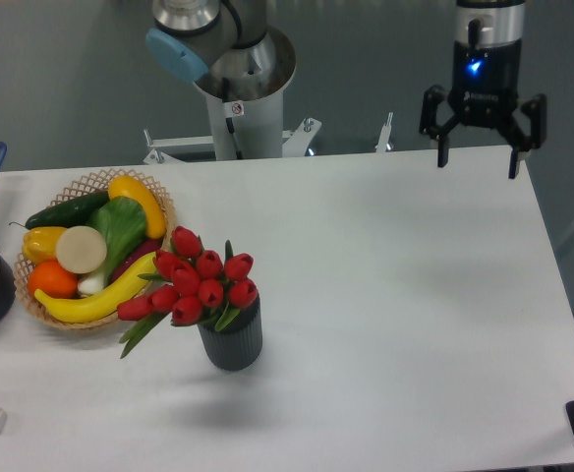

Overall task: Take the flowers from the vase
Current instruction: 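Move the open gripper toward the red tulips in the grey vase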

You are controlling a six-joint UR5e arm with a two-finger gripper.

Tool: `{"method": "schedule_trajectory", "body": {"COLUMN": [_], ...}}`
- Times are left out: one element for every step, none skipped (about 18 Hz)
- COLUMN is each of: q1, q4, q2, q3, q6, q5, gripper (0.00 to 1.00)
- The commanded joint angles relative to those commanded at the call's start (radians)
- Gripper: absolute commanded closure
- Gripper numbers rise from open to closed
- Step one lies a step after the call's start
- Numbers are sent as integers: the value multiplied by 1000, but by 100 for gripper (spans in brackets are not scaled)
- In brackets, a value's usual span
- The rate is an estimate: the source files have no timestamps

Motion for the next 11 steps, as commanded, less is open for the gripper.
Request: {"method": "schedule_trajectory", "body": {"q1": [-9, -18, -28, -37, -49, -61, -72, -84, -94, -95, -98], "q4": [0, 0, 0, 0, 0, 2, 11, 15, 21, 34, 53], "q2": [0, 0, 0, 0, 2, 5, 6, 8, 9, 9, 11], "q3": [-18, -34, -48, -64, -77, -87, -92, -94, -94, -101, -112], "q6": [-2, -3, -3, -3, -3, -2, -2, -3, -2, 0, 0], "q5": [0, 0, -2, -2, -2, -2, -5, -17, -41, -70, -105], "gripper": [0, 0, 0, 0, 0, 0, 0, 0, 0, 0, 0]}}
